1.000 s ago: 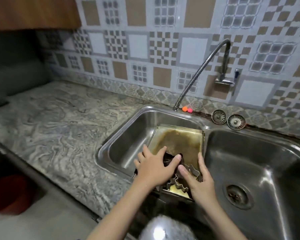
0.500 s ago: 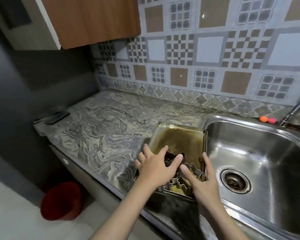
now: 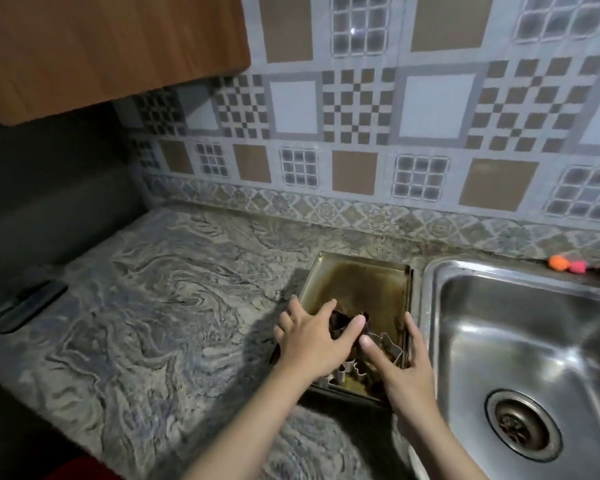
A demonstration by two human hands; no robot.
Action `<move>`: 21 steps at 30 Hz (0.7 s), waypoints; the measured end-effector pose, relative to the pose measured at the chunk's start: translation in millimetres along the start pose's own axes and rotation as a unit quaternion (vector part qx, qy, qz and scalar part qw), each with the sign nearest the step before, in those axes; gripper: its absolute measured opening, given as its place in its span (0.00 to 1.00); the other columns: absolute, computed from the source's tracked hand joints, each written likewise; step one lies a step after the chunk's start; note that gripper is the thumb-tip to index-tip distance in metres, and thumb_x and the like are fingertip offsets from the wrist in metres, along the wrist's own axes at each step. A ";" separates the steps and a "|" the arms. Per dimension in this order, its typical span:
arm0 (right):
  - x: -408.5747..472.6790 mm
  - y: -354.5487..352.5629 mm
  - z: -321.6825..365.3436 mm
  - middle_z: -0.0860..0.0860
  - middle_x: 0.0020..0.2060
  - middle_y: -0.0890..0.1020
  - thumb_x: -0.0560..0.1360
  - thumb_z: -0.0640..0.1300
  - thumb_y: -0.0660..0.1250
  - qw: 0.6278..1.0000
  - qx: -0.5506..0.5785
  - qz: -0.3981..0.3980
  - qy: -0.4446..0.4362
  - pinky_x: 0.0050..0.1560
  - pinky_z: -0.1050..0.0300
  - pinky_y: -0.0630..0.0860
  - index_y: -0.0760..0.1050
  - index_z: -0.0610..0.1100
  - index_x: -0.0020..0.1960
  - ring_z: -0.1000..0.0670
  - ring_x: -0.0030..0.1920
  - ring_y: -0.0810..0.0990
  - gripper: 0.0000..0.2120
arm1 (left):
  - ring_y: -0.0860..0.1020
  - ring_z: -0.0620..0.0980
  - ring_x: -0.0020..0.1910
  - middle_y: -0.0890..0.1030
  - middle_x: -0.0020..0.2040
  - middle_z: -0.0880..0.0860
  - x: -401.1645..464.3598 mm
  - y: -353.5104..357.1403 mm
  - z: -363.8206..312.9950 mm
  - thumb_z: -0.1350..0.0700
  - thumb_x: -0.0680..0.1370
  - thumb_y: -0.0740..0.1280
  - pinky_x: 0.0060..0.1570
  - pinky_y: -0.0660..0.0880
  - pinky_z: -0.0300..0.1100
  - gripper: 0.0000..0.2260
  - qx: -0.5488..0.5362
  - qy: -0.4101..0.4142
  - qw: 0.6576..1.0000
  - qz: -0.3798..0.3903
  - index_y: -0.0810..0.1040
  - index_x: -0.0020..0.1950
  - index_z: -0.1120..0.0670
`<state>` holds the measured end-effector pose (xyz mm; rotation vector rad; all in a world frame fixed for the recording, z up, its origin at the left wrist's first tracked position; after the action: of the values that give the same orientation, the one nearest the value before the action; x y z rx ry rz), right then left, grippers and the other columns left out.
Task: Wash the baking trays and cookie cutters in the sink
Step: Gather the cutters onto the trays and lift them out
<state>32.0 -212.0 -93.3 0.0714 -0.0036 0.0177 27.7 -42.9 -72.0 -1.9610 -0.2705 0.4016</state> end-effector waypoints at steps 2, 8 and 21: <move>31.9 4.5 -5.3 0.58 0.72 0.64 0.63 0.52 0.77 1.000 0.003 -0.023 0.007 0.71 0.54 0.62 0.62 0.54 0.74 0.58 0.70 0.62 0.43 | 0.51 0.64 0.73 0.50 0.75 0.60 38.3 1.7 -10.1 0.25 0.70 0.48 0.71 0.51 0.61 0.34 -0.001 0.018 1.000 0.011 0.59 0.73 0.38; 127.9 -6.6 -31.6 0.55 0.73 0.65 0.65 0.50 0.77 0.996 -0.019 -0.072 0.039 0.70 0.57 0.63 0.62 0.52 0.74 0.57 0.71 0.64 0.42 | 0.50 0.64 0.74 0.49 0.76 0.59 137.7 28.3 -47.8 0.28 0.73 0.50 0.71 0.52 0.60 0.32 -0.015 0.055 0.996 0.074 0.60 0.73 0.39; 204.9 -26.5 -14.8 0.53 0.56 0.81 0.71 0.62 0.67 0.961 -0.255 -0.101 -0.014 0.54 0.57 0.74 0.70 0.45 0.66 0.49 0.59 0.78 0.31 | 0.64 0.54 0.72 0.65 0.73 0.56 217.8 16.5 -79.8 0.34 0.75 0.57 0.69 0.64 0.51 0.32 -0.240 0.070 0.967 0.044 0.63 0.73 0.52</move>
<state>237.4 -233.8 -109.0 -0.4452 -0.0296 -0.1885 259.3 -36.8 -91.0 -2.4722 -0.2026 0.2673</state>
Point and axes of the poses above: each hand's wrist, its own x-axis towards the middle knuckle, its own y-axis out of the palm, z = x × y, the point moved 8 cm from there along x, towards the middle knuckle
